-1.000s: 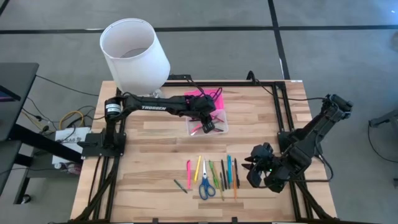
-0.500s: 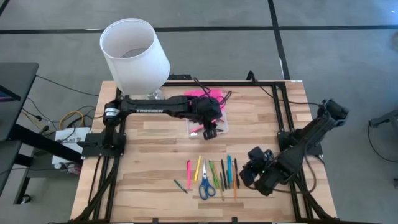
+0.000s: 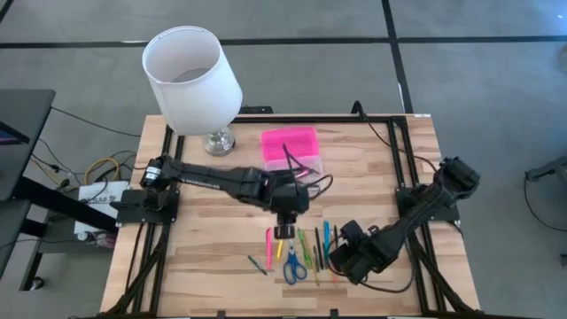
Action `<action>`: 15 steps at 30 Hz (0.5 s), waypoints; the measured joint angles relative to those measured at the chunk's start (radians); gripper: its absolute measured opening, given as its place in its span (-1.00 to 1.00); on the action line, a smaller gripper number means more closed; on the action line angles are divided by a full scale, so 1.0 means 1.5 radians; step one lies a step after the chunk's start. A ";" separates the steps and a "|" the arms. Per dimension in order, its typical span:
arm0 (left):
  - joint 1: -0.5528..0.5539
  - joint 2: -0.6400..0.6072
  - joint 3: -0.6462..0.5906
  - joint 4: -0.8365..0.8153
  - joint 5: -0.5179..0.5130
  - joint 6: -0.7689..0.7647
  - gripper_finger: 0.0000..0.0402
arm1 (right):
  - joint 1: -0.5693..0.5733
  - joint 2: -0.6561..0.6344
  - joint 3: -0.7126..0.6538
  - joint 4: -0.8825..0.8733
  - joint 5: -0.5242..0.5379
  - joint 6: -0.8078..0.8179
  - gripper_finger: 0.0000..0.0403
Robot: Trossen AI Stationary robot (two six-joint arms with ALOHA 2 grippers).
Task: Pick & place school supplies into a supply box
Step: Put the right black pen into the pink supply box
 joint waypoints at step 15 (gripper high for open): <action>-0.101 -0.012 0.000 -0.132 -0.159 -0.130 -0.29 | -0.038 0.054 0.000 0.052 -0.065 -0.012 -0.38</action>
